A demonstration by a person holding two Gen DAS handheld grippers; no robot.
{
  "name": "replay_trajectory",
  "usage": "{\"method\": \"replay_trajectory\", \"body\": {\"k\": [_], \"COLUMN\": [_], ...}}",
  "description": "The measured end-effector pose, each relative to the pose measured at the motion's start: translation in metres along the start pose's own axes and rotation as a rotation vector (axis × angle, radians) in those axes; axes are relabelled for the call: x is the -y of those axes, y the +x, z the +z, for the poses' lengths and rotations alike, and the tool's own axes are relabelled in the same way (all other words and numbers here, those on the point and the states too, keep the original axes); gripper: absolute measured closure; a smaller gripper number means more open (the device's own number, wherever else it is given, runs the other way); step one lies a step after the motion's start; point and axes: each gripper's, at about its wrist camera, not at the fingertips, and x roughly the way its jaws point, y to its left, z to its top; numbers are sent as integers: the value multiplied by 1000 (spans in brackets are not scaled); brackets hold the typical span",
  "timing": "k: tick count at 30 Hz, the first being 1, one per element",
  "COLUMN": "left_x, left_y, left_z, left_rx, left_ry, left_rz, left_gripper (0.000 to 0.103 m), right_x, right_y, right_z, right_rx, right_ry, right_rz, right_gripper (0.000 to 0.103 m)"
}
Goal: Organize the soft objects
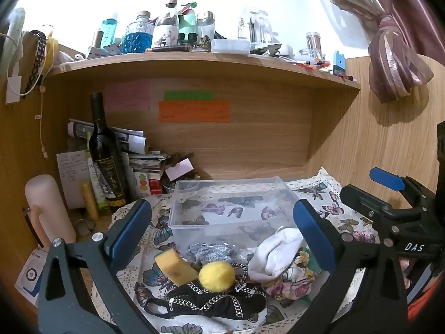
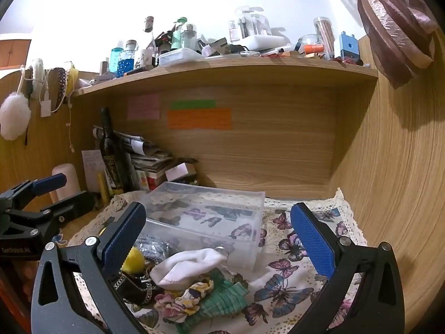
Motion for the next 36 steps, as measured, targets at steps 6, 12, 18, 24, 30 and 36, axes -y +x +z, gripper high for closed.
{"method": "replay_trajectory", "body": {"k": [6, 12, 18, 24, 30, 36], "left_x": [0, -1, -1, -1, -1, 0], "left_y": [0, 0, 1, 1, 0, 0], "left_z": [0, 1, 2, 2, 5, 5], "left_rx": [1, 2, 3, 4, 3, 6], "left_ry": [2, 1, 3, 3, 2, 3], "left_rz": [1, 0, 0, -1, -4, -4], "left_gripper": [0, 0, 0, 0, 0, 0], "right_x": [1, 3, 3, 3, 4, 5], "right_y": [1, 4, 3, 3, 4, 4], "right_z": [-1, -1, -1, -1, -1, -1], "right_rx": [-1, -7, -4, -5, -16, -17], "right_ry": [3, 16, 17, 22, 42, 47], "right_rz": [-1, 5, 8, 10, 18, 18], "right_gripper": [0, 0, 0, 0, 0, 0]}}
